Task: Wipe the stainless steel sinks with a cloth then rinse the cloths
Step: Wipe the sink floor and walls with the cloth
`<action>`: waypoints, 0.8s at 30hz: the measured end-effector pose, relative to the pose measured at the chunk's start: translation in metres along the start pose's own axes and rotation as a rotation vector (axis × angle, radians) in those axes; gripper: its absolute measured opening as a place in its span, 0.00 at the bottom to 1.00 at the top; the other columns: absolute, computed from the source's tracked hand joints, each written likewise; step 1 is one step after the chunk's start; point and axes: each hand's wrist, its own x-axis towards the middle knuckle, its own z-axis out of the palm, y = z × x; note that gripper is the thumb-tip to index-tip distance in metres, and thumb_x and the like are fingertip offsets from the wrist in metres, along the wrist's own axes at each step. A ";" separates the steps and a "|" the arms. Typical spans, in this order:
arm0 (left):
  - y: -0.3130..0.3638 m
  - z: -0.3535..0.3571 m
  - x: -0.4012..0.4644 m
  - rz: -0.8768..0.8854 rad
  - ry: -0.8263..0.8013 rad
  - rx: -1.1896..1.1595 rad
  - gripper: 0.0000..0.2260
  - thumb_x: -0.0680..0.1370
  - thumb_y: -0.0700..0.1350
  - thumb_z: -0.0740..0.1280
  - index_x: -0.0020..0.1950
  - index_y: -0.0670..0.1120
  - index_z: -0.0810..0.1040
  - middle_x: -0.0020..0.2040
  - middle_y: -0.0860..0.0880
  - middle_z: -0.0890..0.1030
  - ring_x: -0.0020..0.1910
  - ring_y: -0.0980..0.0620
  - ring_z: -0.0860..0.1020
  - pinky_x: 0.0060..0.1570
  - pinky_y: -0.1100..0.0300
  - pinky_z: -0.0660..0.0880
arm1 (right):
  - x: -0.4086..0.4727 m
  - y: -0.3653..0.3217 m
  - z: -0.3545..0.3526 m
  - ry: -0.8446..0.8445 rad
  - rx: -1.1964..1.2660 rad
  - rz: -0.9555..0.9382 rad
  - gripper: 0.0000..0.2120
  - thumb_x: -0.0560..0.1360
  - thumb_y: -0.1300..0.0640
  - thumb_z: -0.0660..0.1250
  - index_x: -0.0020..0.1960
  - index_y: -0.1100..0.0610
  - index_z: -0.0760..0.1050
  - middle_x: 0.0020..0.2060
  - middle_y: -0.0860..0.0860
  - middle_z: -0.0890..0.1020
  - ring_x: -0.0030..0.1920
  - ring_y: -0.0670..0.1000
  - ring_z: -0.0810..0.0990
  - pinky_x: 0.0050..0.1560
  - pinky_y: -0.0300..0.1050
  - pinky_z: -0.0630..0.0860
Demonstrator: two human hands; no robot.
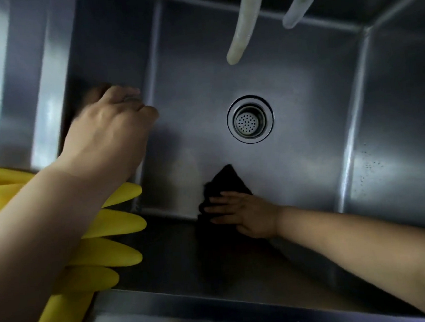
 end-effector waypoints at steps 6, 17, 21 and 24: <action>0.005 -0.007 0.003 0.112 -0.041 0.015 0.11 0.67 0.40 0.65 0.47 0.42 0.81 0.46 0.43 0.83 0.58 0.41 0.76 0.54 0.50 0.65 | -0.097 0.048 -0.031 -0.066 -0.321 0.156 0.30 0.69 0.50 0.71 0.70 0.50 0.70 0.73 0.50 0.61 0.74 0.58 0.58 0.71 0.62 0.55; 0.041 0.005 0.040 0.272 -0.381 0.203 0.11 0.77 0.48 0.60 0.60 0.49 0.70 0.58 0.50 0.74 0.59 0.48 0.72 0.56 0.55 0.68 | 0.041 0.038 -0.013 0.146 -0.469 0.397 0.37 0.72 0.36 0.57 0.77 0.49 0.52 0.77 0.53 0.51 0.77 0.58 0.46 0.74 0.57 0.37; 0.052 0.013 0.059 0.155 -0.493 0.298 0.11 0.78 0.49 0.60 0.58 0.47 0.69 0.57 0.48 0.74 0.58 0.46 0.73 0.55 0.53 0.68 | 0.091 0.052 -0.043 0.272 -0.438 0.464 0.35 0.74 0.38 0.56 0.77 0.50 0.54 0.77 0.54 0.55 0.76 0.58 0.49 0.75 0.56 0.41; 0.057 0.021 0.070 0.027 -0.620 0.263 0.15 0.78 0.50 0.60 0.63 0.45 0.68 0.59 0.46 0.73 0.58 0.46 0.73 0.53 0.53 0.68 | 0.113 0.074 -0.076 0.367 -0.457 0.527 0.33 0.77 0.39 0.54 0.77 0.52 0.54 0.77 0.55 0.55 0.76 0.58 0.50 0.75 0.55 0.42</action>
